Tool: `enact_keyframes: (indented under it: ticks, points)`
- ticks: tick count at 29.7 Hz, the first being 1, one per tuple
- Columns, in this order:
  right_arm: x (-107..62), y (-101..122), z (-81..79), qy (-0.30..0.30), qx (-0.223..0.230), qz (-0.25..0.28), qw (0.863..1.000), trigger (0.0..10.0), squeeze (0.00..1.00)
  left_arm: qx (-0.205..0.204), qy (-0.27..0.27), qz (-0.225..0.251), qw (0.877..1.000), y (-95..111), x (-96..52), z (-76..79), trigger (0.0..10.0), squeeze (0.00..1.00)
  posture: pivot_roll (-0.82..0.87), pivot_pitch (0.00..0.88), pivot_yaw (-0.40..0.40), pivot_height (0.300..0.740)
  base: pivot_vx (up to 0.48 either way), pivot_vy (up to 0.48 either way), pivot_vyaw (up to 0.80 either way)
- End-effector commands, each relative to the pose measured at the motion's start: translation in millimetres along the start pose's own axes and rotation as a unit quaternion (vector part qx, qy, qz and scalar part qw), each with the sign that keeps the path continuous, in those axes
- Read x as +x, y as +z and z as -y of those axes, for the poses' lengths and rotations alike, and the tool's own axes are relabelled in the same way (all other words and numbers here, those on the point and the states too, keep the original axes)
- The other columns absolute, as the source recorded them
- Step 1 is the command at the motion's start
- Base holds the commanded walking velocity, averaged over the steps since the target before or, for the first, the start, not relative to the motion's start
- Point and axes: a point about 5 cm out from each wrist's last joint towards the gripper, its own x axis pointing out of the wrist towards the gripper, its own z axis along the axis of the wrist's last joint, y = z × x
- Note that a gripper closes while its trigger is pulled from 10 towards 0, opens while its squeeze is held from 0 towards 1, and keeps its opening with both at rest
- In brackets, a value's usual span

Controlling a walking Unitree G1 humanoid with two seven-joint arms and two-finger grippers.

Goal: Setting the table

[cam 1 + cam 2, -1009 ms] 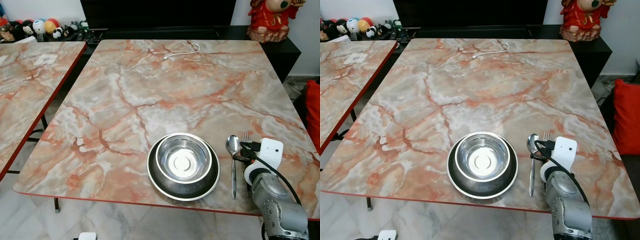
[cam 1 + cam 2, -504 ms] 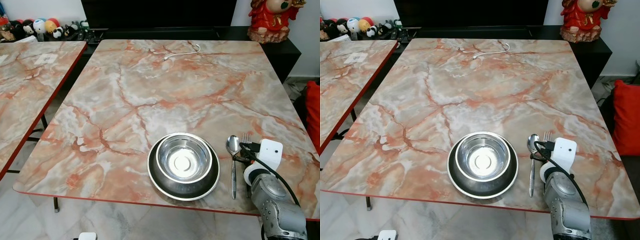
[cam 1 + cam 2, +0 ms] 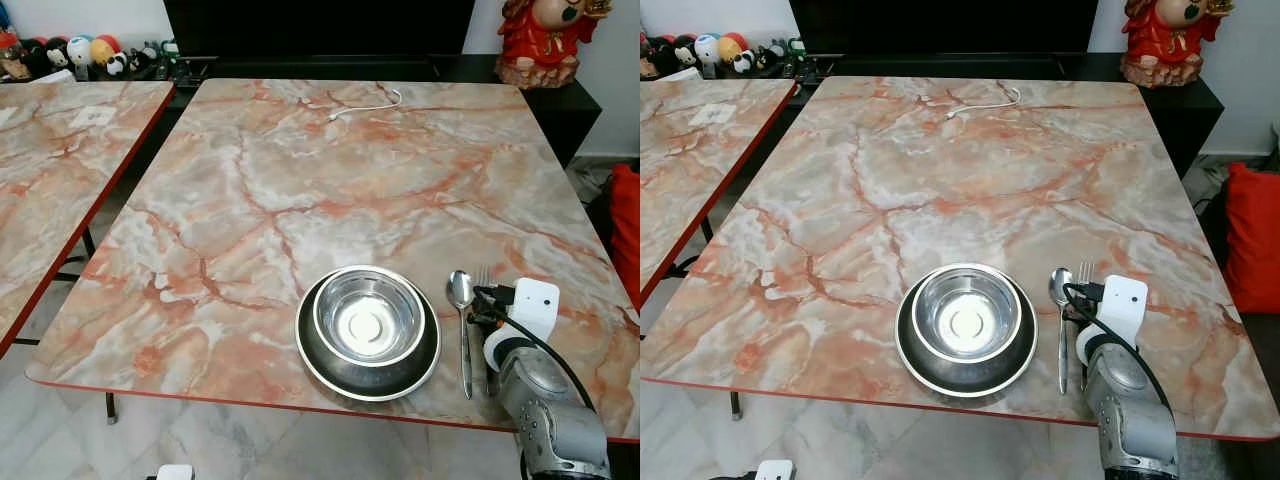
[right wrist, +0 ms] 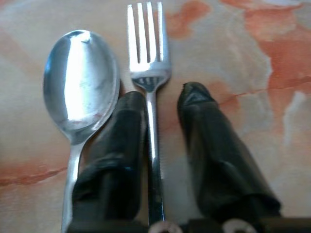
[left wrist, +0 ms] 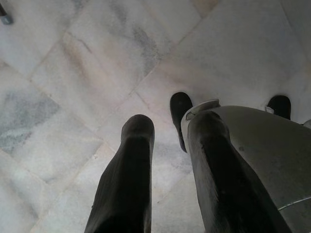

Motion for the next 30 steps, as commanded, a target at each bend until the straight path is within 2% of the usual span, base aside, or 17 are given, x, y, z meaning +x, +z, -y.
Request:
enact_keyframes:
  ticks: [1, 2, 3, 4, 13, 22, 25, 26, 27, 30]
  points:
    - [-0.5, -34.6, 8.4, -0.021, -0.001, -0.082, 0.996, 10.0, 0.67, -0.003, 0.007, -0.018, 1.0, -8.8, -3.0, -4.1, 10.0, 0.0, -0.11, 0.141, 0.046, 0.74, 0.0, 0.0, 0.0]
    - [-0.6, -34.7, 8.8, -0.022, -0.002, -0.082, 0.996, 10.0, 0.67, -0.003, 0.006, -0.018, 1.0, -8.8, -3.0, -4.1, 10.0, 0.0, -0.11, 0.141, 0.046, 0.74, 0.0, 0.0, 0.0]
    - [-0.8, -34.7, 9.5, -0.024, -0.004, -0.082, 0.996, 10.0, 0.3, -0.003, 0.006, -0.018, 1.0, -8.8, -3.0, -4.1, 10.0, 0.0, -0.11, 0.141, 0.047, 0.74, 0.0, 0.0, 0.0]
    - [-1.1, -34.6, 10.8, -0.028, -0.01, -0.082, 0.996, 10.0, 0.0, -0.004, 0.006, -0.019, 1.0, -8.9, -3.0, -4.1, 10.0, 0.0, -0.11, 0.142, 0.047, 0.74, 0.0, 0.0, 0.0]
    - [-2.3, -18.3, 17.8, -0.067, -0.039, -0.029, 0.997, 10.0, 0.0, -0.004, 0.004, -0.019, 1.0, -8.7, -2.9, -4.0, 10.0, 0.0, -0.11, 0.141, 0.047, 0.74, 0.0, 0.0, 0.0]
    - [-5.2, 5.2, 19.3, -0.085, -0.035, 0.059, 0.994, 10.0, 0.0, -0.006, 0.002, -0.019, 1.0, -8.6, -2.9, -4.1, 10.0, 0.0, -0.11, 0.138, 0.048, 0.74, 0.0, 0.0, 0.0]
    - [-6.3, 11.4, 18.1, -0.082, -0.03, 0.084, 0.993, 10.0, 0.0, -0.006, 0.002, -0.019, 1.0, -8.6, -2.9, -4.1, 10.0, 0.0, -0.11, 0.137, 0.048, 0.74, 0.0, 0.0, 0.0]
    - [-8.1, 18.0, 14.5, -0.071, -0.019, 0.112, 0.991, 10.0, 0.0, -0.007, 0.001, -0.018, 1.0, -8.5, -3.0, -4.2, 10.0, 0.0, -0.11, 0.136, 0.048, 0.74, 0.0, 0.0, 0.0]
    - [-8.1, 18.0, 14.5, -0.071, -0.019, 0.112, 0.991, 10.0, 0.0, -0.007, 0.001, -0.018, 1.0, -8.5, -3.0, -4.2, 10.0, 0.0, -0.11, 0.136, 0.048, 0.74, 0.0, 0.0, 0.0]
    - [-11.5, 29.5, 5.4, -0.038, -0.006, 0.161, 0.986, 10.0, 0.0, -0.01, 0.0, -0.015, 1.0, -8.1, -3.0, -4.3, 10.0, 0.0, -0.11, 0.131, 0.05, 0.74, 0.0, 0.0, 0.0]
